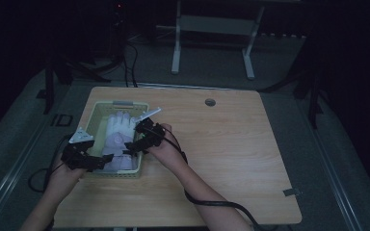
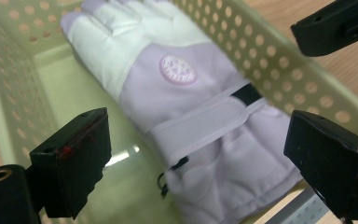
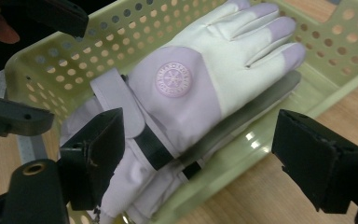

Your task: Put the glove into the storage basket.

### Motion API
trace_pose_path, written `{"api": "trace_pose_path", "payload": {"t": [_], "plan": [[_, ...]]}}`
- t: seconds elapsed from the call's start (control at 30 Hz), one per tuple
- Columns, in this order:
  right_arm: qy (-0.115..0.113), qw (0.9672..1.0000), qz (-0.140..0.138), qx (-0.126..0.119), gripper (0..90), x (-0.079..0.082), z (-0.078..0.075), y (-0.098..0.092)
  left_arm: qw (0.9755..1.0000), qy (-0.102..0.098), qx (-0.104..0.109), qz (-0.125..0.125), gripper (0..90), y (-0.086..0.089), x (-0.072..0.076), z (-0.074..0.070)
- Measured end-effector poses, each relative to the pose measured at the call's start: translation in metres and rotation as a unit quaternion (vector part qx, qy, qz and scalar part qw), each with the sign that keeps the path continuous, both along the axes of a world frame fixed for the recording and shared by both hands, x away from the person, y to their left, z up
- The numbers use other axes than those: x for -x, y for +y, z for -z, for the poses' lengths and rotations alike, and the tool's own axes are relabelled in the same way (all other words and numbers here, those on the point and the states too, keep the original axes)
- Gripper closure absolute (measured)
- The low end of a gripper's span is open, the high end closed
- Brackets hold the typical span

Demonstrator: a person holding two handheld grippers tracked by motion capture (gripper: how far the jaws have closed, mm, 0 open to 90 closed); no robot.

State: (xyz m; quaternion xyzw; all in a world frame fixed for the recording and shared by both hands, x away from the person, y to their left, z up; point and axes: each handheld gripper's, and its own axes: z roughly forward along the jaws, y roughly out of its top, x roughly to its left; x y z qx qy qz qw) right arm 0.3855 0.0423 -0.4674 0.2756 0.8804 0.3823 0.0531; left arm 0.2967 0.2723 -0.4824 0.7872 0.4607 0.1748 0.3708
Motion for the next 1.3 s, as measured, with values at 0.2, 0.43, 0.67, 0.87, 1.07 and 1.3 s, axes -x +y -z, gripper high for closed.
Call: {"api": "trace_pose_path", "payload": {"t": [0.2,0.43,0.67,0.87,1.07,1.3], "plan": [[-0.004,1.0,0.001,0.003,16.6,-0.003,0.003,-0.014,1.0,-0.004,0.0,0.006,7.4,-0.01,0.002,0.001],[-0.011,0.9999,0.002,0.009,16.6,-0.001,0.002,-0.027,0.9997,-0.014,0.001,0.021,7.4,-0.031,0.003,-0.004],[-0.021,0.9997,0.013,0.0,15.8,0.0,-0.004,-0.049,0.9988,-0.02,0.012,0.042,7.4,-0.054,0.004,-0.008],[-0.026,0.9994,0.021,-0.005,15.1,-0.001,-0.005,-0.067,0.9967,-0.029,0.024,0.072,7.4,-0.078,0.005,-0.01],[-0.027,0.9992,0.028,-0.009,14.9,0.001,-0.007,-0.093,0.9935,-0.03,0.031,0.105,7.4,-0.104,0.007,-0.011],[-0.03,0.999,0.033,-0.005,14.8,0.004,-0.005,-0.109,0.9893,-0.022,0.039,0.139,7.4,-0.131,0.008,-0.009]]}}
